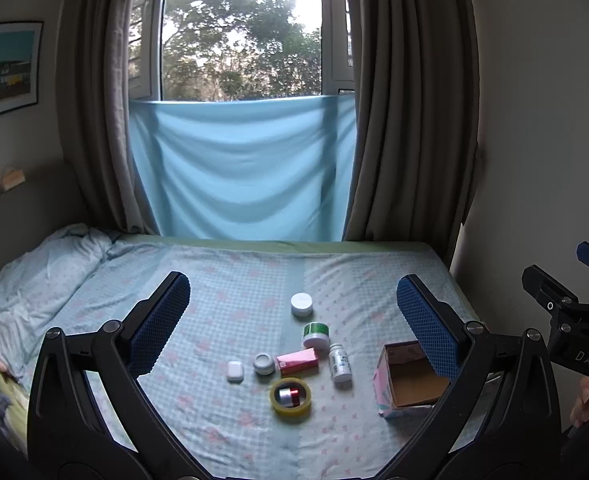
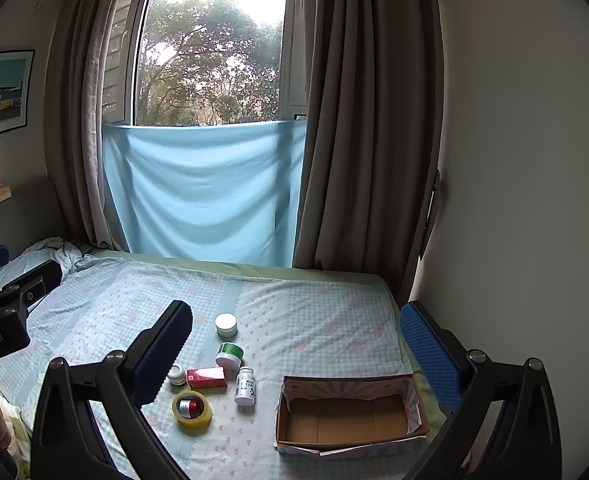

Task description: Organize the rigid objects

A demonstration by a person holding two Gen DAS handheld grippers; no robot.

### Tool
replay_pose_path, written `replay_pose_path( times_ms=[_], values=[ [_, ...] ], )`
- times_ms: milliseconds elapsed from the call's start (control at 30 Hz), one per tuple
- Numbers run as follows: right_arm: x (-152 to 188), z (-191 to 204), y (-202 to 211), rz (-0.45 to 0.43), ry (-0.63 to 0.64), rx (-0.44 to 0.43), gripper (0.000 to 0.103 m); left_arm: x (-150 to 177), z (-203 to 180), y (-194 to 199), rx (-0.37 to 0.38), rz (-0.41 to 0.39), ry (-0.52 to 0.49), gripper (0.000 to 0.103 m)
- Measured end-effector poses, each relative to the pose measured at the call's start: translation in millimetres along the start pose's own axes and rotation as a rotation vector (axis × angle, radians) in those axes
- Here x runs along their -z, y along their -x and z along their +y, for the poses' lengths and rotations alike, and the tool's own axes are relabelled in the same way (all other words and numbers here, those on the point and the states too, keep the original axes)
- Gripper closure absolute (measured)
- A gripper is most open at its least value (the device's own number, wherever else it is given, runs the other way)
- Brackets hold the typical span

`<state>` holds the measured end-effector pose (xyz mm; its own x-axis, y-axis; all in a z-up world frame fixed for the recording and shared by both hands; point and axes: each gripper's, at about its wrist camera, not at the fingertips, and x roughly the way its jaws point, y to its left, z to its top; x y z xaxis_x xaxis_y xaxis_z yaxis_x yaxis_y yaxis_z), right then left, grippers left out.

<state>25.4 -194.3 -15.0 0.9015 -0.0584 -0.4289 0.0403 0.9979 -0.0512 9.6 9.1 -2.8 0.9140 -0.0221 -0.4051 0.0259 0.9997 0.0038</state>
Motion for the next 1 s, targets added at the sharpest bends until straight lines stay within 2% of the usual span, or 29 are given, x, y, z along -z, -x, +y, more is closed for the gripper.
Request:
replay_pose_path(
  times_ms=[1000],
  values=[
    [6.7, 2.3, 0.1, -0.009, 0.002, -0.013, 0.000, 0.4, 2.4, -1.3, 0.000, 0.010, 0.010, 0.001]
  ],
)
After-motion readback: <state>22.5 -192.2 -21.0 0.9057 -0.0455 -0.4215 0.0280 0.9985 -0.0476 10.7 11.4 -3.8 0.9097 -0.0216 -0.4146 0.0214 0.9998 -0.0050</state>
